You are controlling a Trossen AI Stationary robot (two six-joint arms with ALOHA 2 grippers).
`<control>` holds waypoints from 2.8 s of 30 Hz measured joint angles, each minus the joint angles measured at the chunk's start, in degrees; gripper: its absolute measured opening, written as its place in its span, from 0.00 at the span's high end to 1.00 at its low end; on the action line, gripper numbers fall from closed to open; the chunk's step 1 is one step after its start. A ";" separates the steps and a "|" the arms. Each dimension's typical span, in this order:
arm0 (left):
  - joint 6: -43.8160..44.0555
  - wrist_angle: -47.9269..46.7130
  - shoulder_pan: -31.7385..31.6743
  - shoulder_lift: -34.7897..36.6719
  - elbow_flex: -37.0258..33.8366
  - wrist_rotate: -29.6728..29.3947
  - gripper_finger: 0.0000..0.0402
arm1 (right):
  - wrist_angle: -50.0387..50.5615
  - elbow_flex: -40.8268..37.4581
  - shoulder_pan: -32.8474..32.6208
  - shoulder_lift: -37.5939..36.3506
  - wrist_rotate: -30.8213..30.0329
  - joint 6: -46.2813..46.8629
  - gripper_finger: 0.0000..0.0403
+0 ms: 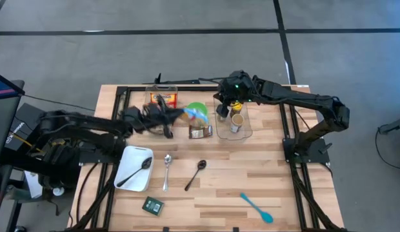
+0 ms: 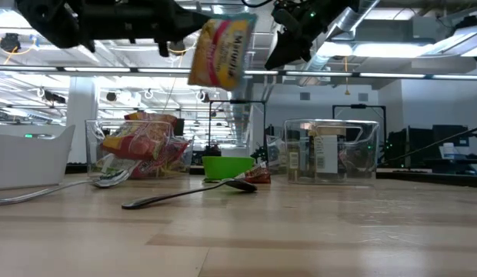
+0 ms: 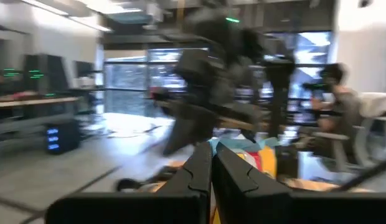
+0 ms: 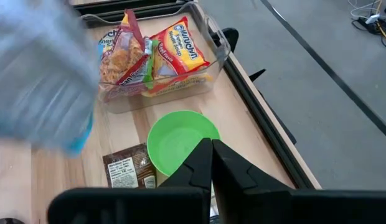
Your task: Pick & Place Food Item
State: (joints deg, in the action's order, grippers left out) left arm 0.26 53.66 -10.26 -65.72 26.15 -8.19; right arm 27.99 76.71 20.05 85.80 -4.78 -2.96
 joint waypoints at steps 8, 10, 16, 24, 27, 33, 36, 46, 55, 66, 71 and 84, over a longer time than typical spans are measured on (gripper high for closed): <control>-5.05 -12.56 -13.85 13.18 0.00 0.00 1.00 | -0.13 0.00 -0.05 0.00 -0.01 0.00 1.00; -5.19 -14.48 -17.33 14.47 0.00 0.00 1.00 | -0.15 0.00 -0.09 0.00 0.00 0.00 1.00; -5.95 -15.38 -26.38 13.13 0.00 0.02 1.00 | -0.15 0.00 -0.09 0.00 0.00 0.00 1.00; -5.94 -15.35 -32.94 6.44 0.00 0.60 1.00 | -0.15 0.00 -0.13 0.00 0.23 0.00 1.00; -6.03 -15.06 -34.78 2.95 0.00 1.64 1.00 | -0.15 0.00 -0.13 0.00 0.25 0.00 1.00; -6.04 -11.66 -38.87 -2.06 0.00 5.95 1.00 | -0.13 0.00 -0.13 0.00 0.27 -0.05 1.00; -6.04 -9.84 -40.55 -3.98 0.02 6.91 1.00 | -0.15 0.00 -0.13 0.00 0.27 -0.46 1.00; -6.02 -11.75 -42.16 -5.04 0.02 14.25 1.00 | -0.40 0.00 -0.15 0.00 0.29 -2.51 1.00; -6.02 -17.30 -42.23 -4.91 0.09 13.55 1.00 | -1.75 -0.02 -1.39 0.00 0.38 -3.49 1.00; -5.62 -25.56 -42.20 -2.14 0.09 13.65 1.00 | -1.70 -0.02 -3.76 0.00 0.38 -3.65 1.00; -5.89 -34.21 -42.20 4.17 0.09 14.05 1.00 | -1.69 -0.02 -3.99 0.00 0.38 -3.63 1.00; -1.29 -49.35 -42.20 8.64 0.04 18.99 1.00 | -1.88 -0.02 -3.98 0.02 0.40 -3.48 1.00</control>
State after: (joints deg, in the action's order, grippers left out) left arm -1.02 4.32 -52.47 -57.08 26.20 10.80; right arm 26.11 76.69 16.08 85.82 -4.38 -6.44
